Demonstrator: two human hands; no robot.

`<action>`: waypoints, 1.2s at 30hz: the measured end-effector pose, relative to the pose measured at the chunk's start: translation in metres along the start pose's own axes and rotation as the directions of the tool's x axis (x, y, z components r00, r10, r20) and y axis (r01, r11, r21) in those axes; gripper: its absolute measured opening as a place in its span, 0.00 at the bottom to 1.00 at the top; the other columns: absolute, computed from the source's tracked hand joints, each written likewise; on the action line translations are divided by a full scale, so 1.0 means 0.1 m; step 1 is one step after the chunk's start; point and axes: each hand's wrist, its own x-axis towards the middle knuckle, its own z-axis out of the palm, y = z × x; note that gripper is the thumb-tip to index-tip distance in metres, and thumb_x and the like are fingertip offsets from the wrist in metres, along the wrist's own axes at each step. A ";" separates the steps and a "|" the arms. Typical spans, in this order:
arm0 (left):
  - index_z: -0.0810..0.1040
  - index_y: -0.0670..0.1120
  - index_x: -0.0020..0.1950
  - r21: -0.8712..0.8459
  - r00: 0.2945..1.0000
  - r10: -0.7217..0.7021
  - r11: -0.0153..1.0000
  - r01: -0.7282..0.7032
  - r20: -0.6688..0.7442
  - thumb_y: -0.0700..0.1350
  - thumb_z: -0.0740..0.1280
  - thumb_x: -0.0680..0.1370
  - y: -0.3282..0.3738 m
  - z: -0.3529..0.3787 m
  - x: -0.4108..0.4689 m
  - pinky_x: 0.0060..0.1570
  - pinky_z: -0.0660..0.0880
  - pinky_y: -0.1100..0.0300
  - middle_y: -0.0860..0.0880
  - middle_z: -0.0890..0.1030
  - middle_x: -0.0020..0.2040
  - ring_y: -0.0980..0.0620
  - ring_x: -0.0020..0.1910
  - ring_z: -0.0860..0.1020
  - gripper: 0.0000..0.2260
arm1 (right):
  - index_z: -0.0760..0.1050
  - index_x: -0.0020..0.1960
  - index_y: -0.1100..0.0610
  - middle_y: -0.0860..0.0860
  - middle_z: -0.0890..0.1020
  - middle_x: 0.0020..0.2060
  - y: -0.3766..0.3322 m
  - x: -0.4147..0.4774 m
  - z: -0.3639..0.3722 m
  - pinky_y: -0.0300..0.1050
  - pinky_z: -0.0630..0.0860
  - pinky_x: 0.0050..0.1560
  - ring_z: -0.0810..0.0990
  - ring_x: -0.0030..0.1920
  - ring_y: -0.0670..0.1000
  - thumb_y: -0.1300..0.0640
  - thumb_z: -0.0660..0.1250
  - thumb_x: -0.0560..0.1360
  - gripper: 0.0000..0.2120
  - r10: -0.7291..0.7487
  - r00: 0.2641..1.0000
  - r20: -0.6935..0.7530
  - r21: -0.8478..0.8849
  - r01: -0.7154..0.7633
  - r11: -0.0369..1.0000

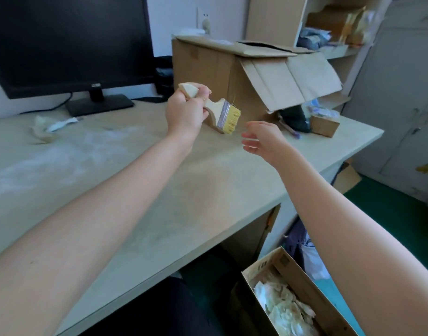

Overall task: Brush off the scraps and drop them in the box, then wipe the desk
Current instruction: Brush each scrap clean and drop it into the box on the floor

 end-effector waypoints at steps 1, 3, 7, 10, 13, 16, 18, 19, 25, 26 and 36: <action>0.75 0.50 0.38 0.000 1.000 0.005 1.000 -0.005 -0.027 0.43 0.63 0.79 0.02 -0.11 0.05 0.44 0.78 0.66 0.49 0.78 0.44 0.50 0.49 0.79 0.10 | 0.73 0.61 0.59 0.53 0.75 0.38 -0.03 0.00 0.15 0.41 0.76 0.38 0.76 0.37 0.50 0.63 0.57 0.77 0.14 0.002 0.999 0.033 -0.002 -0.002 1.000; 0.76 0.48 0.40 0.000 0.997 0.002 1.000 -0.002 -0.082 0.43 0.63 0.79 0.04 -0.32 0.14 0.44 0.78 0.67 0.50 0.78 0.44 0.51 0.49 0.79 0.08 | 0.73 0.60 0.59 0.53 0.75 0.38 -0.07 0.00 0.41 0.42 0.76 0.38 0.75 0.37 0.50 0.63 0.57 0.77 0.13 0.009 0.996 0.084 -0.013 -0.008 1.000; 0.76 0.49 0.38 0.018 0.987 0.020 1.000 -0.017 -0.161 0.43 0.63 0.78 0.07 -0.73 0.29 0.44 0.78 0.67 0.52 0.78 0.40 0.52 0.45 0.79 0.09 | 0.73 0.60 0.60 0.53 0.75 0.37 -0.16 0.01 0.87 0.42 0.76 0.37 0.75 0.35 0.50 0.63 0.57 0.77 0.13 0.005 0.986 0.164 -0.031 0.000 1.000; 0.75 0.51 0.36 0.036 0.976 0.033 0.999 -0.026 -0.215 0.42 0.63 0.78 0.11 -0.99 0.37 0.45 0.78 0.66 0.54 0.77 0.38 0.53 0.43 0.77 0.11 | 0.73 0.57 0.58 0.52 0.75 0.37 -0.22 0.00 1.17 0.41 0.75 0.37 0.75 0.36 0.50 0.62 0.57 0.77 0.10 0.004 0.975 0.221 -0.040 0.005 0.999; 0.75 0.50 0.37 0.058 0.960 0.049 0.998 -0.035 -0.276 0.42 0.63 0.78 0.17 -1.28 0.44 0.45 0.78 0.66 0.53 0.76 0.39 0.52 0.45 0.77 0.10 | 0.73 0.57 0.59 0.53 0.74 0.37 -0.28 -0.01 1.51 0.41 0.75 0.36 0.75 0.37 0.51 0.63 0.57 0.77 0.11 0.013 0.960 0.278 -0.059 0.003 0.998; 0.75 0.51 0.37 0.120 0.940 0.092 0.991 -0.055 -0.329 0.42 0.63 0.78 0.25 -1.58 0.54 0.47 0.78 0.64 0.53 0.76 0.39 0.52 0.45 0.78 0.10 | 0.71 0.62 0.61 0.53 0.74 0.38 -0.32 -0.02 1.85 0.41 0.75 0.35 0.75 0.38 0.51 0.64 0.57 0.77 0.15 0.023 0.945 0.327 -0.080 0.003 0.997; 0.75 0.51 0.37 0.163 0.929 0.124 0.984 -0.070 -0.350 0.41 0.63 0.77 0.30 -1.76 0.61 0.49 0.78 0.61 0.54 0.76 0.38 0.52 0.44 0.77 0.10 | 0.70 0.63 0.61 0.53 0.74 0.38 -0.33 -0.02 2.03 0.41 0.75 0.35 0.75 0.37 0.50 0.64 0.57 0.77 0.15 0.025 0.936 0.350 -0.094 0.008 0.996; 0.75 0.52 0.36 0.177 0.922 0.135 0.981 -0.074 -0.363 0.41 0.64 0.77 0.33 -1.86 0.65 0.51 0.77 0.60 0.54 0.76 0.38 0.52 0.44 0.77 0.10 | 0.70 0.63 0.61 0.53 0.74 0.38 -0.34 -0.02 2.13 0.41 0.75 0.35 0.75 0.37 0.50 0.64 0.57 0.77 0.15 0.028 0.932 0.362 -0.108 0.012 0.994; 0.76 0.54 0.36 0.300 0.869 0.205 0.951 -0.069 -0.450 0.41 0.64 0.76 0.37 -2.42 0.86 0.55 0.78 0.57 0.55 0.76 0.39 0.56 0.41 0.77 0.11 | 0.72 0.62 0.63 0.57 0.75 0.48 -0.32 0.06 2.63 0.44 0.76 0.42 0.76 0.46 0.54 0.65 0.56 0.77 0.14 0.045 0.910 0.411 -0.188 0.036 0.981; 0.76 0.54 0.36 0.320 0.867 0.210 0.945 -0.061 -0.453 0.41 0.64 0.76 0.35 -2.50 0.90 0.56 0.78 0.56 0.56 0.76 0.38 0.56 0.40 0.77 0.11 | 0.72 0.62 0.63 0.57 0.75 0.48 -0.31 0.08 2.70 0.44 0.76 0.42 0.76 0.47 0.54 0.65 0.56 0.77 0.15 0.049 0.907 0.419 -0.197 0.039 0.980; 0.80 0.49 0.46 0.589 0.825 0.292 0.806 0.061 -0.485 0.42 0.66 0.76 0.05 -3.27 1.29 0.45 0.67 0.64 0.52 0.78 0.43 0.53 0.45 0.75 0.05 | 0.70 0.64 0.60 0.56 0.74 0.50 -0.25 0.28 3.48 0.43 0.76 0.47 0.75 0.47 0.53 0.65 0.57 0.77 0.16 0.099 0.858 0.504 -0.298 0.065 0.952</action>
